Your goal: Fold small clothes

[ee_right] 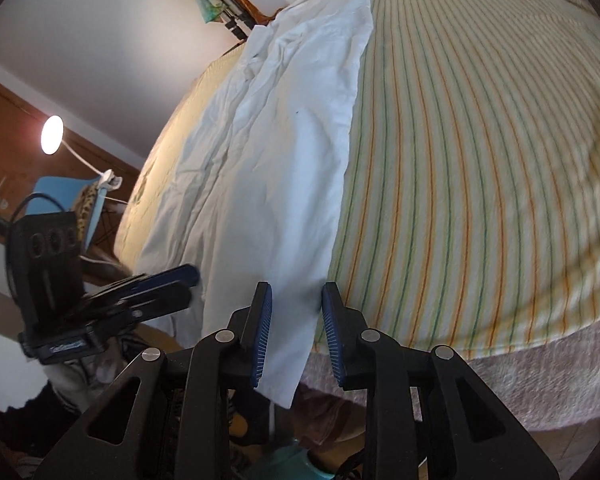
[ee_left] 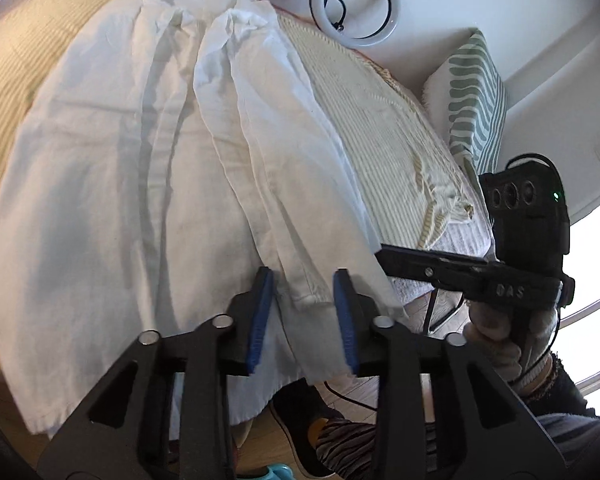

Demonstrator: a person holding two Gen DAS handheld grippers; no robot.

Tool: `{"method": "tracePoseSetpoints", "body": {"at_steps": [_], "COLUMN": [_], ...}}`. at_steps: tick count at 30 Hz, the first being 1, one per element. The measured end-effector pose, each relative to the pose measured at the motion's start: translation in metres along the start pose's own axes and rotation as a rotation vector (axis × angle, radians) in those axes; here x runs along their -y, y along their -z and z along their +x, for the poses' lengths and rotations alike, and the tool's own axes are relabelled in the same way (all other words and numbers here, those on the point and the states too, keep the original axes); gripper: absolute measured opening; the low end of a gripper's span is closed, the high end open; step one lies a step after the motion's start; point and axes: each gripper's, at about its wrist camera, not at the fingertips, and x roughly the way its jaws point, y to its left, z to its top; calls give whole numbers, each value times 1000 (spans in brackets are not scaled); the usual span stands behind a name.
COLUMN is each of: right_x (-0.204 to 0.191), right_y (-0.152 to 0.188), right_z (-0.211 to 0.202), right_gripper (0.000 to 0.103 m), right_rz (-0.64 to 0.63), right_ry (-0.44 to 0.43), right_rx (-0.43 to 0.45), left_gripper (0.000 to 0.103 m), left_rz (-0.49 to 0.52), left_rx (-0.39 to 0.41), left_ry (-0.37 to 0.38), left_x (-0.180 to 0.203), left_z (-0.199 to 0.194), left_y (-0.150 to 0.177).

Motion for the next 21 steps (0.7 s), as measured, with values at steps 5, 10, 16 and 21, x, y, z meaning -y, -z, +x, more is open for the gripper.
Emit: {"method": "tracePoseSetpoints", "body": {"at_steps": [5, 10, 16, 21], "right_x": [-8, -18, -14, -33], "right_y": [7, 13, 25, 17], "right_z": [-9, -40, -16, -45], "right_gripper": [3, 0, 0, 5], "right_rz": [-43, -64, -117, -217], "right_ry": [-10, 18, 151, 184], "right_rx": [31, 93, 8, 74], "left_gripper": [3, 3, 3, 3], "left_rz": [19, 86, 164, 209], "left_rx": [28, 75, -10, 91], "left_ry": [-18, -53, -80, -117], "left_x": [5, 18, 18, 13], "left_z": [0, -14, -6, -57], "left_y": [2, 5, 19, 26]}}
